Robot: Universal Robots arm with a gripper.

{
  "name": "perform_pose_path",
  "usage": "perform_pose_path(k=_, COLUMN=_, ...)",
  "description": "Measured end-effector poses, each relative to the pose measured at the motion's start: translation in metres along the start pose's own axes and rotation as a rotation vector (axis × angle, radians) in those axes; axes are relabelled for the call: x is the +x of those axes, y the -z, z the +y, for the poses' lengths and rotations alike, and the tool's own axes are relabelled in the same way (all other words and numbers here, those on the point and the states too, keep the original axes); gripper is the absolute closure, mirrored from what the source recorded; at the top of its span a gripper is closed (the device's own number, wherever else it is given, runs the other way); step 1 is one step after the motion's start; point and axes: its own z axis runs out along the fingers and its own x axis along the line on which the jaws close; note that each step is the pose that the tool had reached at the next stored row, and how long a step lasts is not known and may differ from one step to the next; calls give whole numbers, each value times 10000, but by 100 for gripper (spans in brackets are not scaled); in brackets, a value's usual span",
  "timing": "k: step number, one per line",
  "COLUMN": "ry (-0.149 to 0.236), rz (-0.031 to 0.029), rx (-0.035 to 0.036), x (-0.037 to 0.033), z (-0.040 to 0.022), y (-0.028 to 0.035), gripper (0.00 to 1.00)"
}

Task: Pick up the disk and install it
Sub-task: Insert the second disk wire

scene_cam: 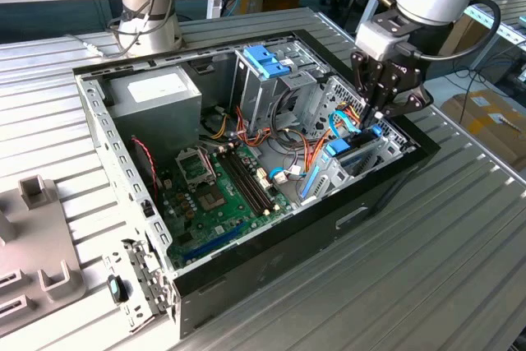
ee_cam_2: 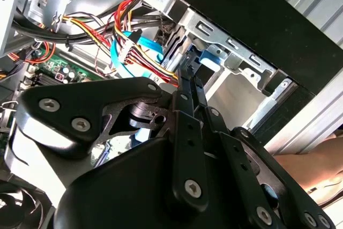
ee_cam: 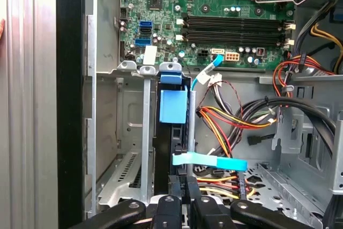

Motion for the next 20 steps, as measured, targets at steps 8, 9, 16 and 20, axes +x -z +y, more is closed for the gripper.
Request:
perform_pose_path(k=8, ry=-1, rz=2, rx=0, x=4, z=3, y=-24, gripper=84)
perform_pose_path(k=9, ry=-2, rz=-1, rx=0, x=7, z=3, y=-30, gripper=84)
perform_pose_path(k=16, ry=-10, rz=0, rx=0, x=7, z=4, y=-36, gripper=84)
perform_pose_path(k=20, ry=-9, rz=0, rx=0, x=10, z=4, y=-41, gripper=84)
